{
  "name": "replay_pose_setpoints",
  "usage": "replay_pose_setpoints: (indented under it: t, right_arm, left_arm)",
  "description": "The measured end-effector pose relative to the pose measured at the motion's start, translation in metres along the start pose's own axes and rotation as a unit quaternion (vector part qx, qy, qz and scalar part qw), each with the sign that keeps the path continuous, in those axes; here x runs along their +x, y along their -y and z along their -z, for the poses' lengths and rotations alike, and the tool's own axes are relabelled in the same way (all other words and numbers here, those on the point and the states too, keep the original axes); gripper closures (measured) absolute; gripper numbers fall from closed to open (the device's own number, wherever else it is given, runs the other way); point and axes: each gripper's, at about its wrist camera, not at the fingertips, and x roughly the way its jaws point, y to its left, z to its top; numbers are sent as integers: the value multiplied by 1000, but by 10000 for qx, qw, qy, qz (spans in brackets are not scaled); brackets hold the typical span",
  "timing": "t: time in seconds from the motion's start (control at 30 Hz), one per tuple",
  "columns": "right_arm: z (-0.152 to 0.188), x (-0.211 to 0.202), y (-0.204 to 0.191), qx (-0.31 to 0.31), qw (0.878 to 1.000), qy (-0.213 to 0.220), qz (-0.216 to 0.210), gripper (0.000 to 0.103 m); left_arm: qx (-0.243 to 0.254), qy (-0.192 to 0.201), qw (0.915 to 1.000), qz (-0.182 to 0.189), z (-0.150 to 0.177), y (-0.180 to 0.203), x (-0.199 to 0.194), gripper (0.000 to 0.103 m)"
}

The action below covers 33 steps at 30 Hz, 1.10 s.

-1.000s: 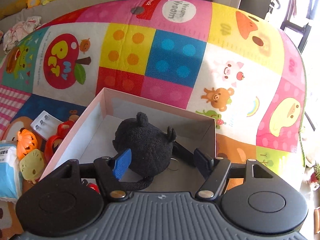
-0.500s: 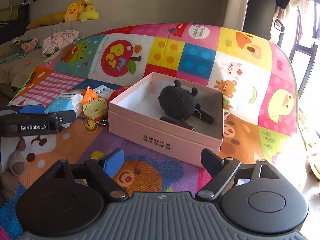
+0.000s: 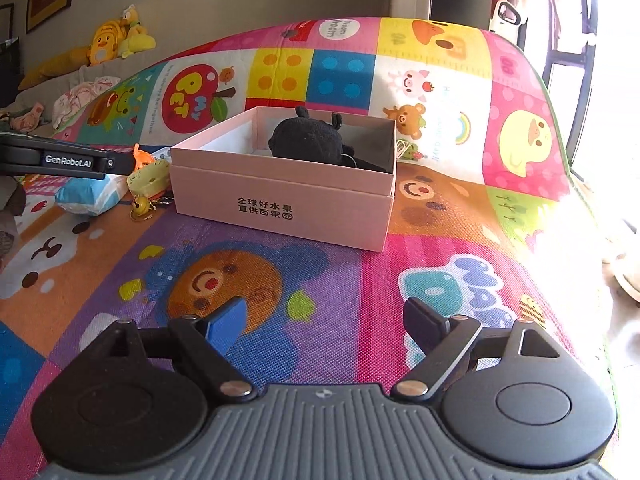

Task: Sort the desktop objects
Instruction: 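Grasp the pink keychain toy by its yellow back with the left tool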

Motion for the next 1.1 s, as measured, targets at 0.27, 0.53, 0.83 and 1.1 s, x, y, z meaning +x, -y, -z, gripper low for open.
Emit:
replay_pose_setpoints:
  t: [0.27, 0.53, 0.83, 1.1]
  right_arm:
    - [2, -8, 3, 133, 9995, 278, -105, 4]
    - [2, -7, 3, 201, 9994, 247, -114, 3]
    - [1, -4, 13, 516, 9985, 165, -2, 2]
    - [0, 5, 36, 1241, 9920, -52, 217, 2]
  left_arm:
    - [171, -713, 9972, -116, -6, -3, 61, 39]
    - [263, -718, 9970, -73, -5, -4, 61, 53]
    - [228, -472, 9962, 689, 11, 8, -13, 54]
    - [725, -419, 9845, 1542, 36, 55, -58, 59]
